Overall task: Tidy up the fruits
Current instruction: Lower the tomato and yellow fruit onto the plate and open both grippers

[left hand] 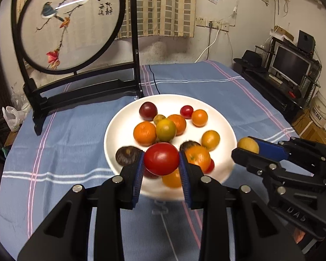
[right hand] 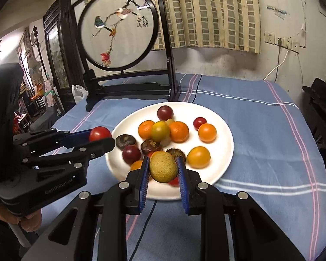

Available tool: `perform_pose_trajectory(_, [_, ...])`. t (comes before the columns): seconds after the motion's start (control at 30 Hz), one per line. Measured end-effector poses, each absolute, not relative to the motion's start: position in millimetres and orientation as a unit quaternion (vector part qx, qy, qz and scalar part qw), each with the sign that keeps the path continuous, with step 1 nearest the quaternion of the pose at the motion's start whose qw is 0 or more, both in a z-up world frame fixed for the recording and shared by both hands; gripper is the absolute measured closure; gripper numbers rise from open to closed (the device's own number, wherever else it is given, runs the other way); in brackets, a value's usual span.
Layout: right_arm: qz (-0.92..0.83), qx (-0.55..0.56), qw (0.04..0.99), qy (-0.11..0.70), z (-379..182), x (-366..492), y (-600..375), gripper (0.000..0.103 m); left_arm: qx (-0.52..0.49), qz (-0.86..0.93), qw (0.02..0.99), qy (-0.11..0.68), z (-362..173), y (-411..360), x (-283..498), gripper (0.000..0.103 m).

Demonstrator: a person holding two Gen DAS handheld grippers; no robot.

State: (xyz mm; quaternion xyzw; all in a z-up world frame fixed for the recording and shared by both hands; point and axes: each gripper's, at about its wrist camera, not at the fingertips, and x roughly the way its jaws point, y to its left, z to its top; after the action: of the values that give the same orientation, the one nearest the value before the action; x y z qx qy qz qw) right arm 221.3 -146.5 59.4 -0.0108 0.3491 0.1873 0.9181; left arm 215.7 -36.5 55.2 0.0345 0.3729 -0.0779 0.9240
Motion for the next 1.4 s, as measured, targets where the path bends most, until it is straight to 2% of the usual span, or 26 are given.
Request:
perform_pose_trajectory(0.67, [0.18, 0.011, 0.904, 0.387, 23, 304, -145, 0.077, 0.028, -0.055, 0.911, 0.407, 20, -50, 282, 0.073])
perform_pose_trajectory(0.7, [0.181, 0.014, 0.903, 0.39, 22, 307, -144, 0.076, 0.026, -0.053, 0.911, 0.409, 19, -49, 284, 0.073])
perform_pose_trajectory(0.77, [0.174, 0.015, 0.902, 0.395, 19, 309, -145, 0.062, 0.015, -0.04, 0.908, 0.417, 17, -45, 287, 0.071])
perform_pose_trajectory(0.8, [0.167, 0.015, 0.905, 0.392, 20, 309, -147, 0.054, 0.007, -0.029, 0.905, 0.425, 17, -41, 288, 0.068])
perform_pose_trajectory(0.87, [0.164, 0.015, 0.907, 0.387, 22, 306, -149, 0.051, -0.001, -0.012, 0.907, 0.42, 20, -35, 285, 0.043])
perform_pose_trajectory(0.93, [0.166, 0.015, 0.908, 0.385, 24, 302, -152, 0.042, -0.005, -0.004, 0.913, 0.408, 25, -30, 280, 0.035])
perform_pose_trajectory(1.07, [0.167, -0.002, 0.912, 0.374, 33, 287, -152, 0.038, -0.008, -0.012, 0.914, 0.406, 31, -28, 269, 0.032])
perform_pose_trajectory(1.13, [0.167, -0.005, 0.913, 0.373, 35, 280, -152, 0.03, -0.008, -0.01, 0.914, 0.405, 34, -27, 263, 0.031])
perform_pose_trajectory(1.23, [0.168, 0.002, 0.913, 0.371, 38, 267, -156, 0.025, -0.015, -0.013, 0.915, 0.404, 39, -25, 250, 0.028])
perform_pose_trajectory(1.4, [0.162, 0.005, 0.916, 0.368, 46, 242, -163, 0.02, -0.008, -0.015, 0.919, 0.395, 50, -26, 221, 0.019])
